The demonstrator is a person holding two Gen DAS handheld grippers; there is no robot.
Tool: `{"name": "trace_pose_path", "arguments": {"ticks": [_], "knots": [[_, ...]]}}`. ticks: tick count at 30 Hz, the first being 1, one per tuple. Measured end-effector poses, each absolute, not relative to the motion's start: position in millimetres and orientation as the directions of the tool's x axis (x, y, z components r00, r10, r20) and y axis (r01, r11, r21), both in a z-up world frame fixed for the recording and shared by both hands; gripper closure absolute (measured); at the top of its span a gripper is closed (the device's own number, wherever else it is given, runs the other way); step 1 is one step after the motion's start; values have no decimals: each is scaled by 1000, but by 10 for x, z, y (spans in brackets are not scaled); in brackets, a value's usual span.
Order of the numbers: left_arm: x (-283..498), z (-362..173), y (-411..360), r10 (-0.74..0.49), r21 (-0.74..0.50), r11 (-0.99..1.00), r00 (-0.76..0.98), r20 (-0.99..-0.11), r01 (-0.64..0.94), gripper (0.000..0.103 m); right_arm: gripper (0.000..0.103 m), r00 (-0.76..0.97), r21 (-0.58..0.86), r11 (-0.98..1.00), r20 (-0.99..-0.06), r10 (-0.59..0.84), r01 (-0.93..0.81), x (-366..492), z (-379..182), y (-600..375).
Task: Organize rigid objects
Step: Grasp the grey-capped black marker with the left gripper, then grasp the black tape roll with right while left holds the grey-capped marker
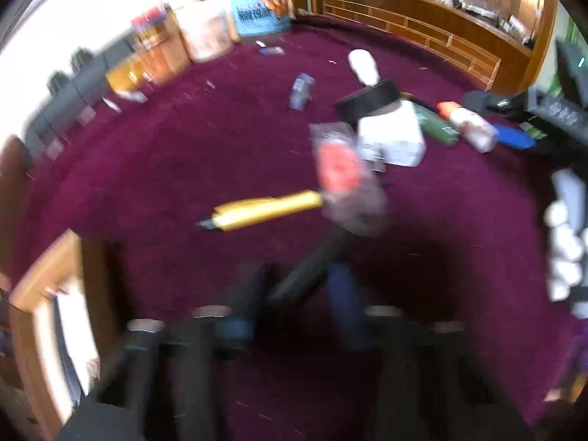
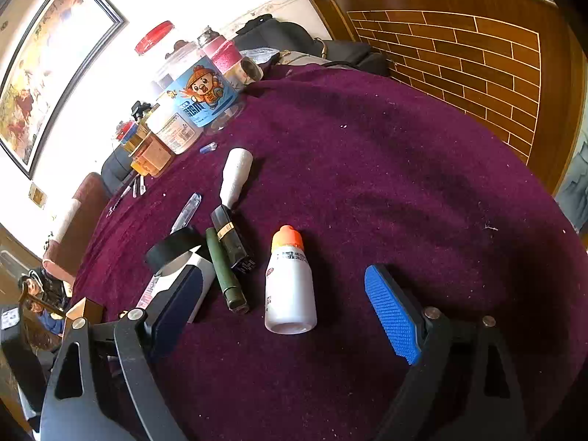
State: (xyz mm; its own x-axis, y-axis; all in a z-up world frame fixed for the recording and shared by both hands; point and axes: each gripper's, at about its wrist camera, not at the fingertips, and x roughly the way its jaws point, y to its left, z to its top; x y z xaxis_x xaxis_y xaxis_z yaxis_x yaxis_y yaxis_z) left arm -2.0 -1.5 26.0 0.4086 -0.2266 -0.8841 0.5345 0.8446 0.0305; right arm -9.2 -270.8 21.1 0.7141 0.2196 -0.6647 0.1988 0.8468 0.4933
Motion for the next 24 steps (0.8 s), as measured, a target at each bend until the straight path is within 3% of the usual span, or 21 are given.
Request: {"name": "trace_pose_path", "arguments": {"ticks": [7, 12, 13, 14, 15, 24], "knots": [[-394, 291, 22, -284, -58, 856, 373, -883, 514, 91, 11, 715, 499, 844, -661, 225, 195, -77, 202, -2701], [-471, 308, -112, -272, -28, 870, 432, -860, 492, 77, 10, 715, 499, 845, -661, 229, 191, -62, 195, -2696], [-495, 320, -122, -271, -30, 876, 440, -856, 482, 78, 10, 716, 502, 844, -659, 231, 190, -64, 193, -2699], [-496, 326, -106, -294, -60, 875, 429, -854, 480, 90, 10, 717, 505, 843, -657, 233, 188, -66, 193, -2704], [-506, 334, -69, -333, -112, 872, 409, -850, 477, 92, 10, 718, 507, 841, -655, 235, 188, -67, 192, -2707], [-1023, 876, 540, -536, -345, 835, 488, -689, 429, 92, 10, 719, 503, 844, -655, 231, 187, -59, 190, -2704]]}}
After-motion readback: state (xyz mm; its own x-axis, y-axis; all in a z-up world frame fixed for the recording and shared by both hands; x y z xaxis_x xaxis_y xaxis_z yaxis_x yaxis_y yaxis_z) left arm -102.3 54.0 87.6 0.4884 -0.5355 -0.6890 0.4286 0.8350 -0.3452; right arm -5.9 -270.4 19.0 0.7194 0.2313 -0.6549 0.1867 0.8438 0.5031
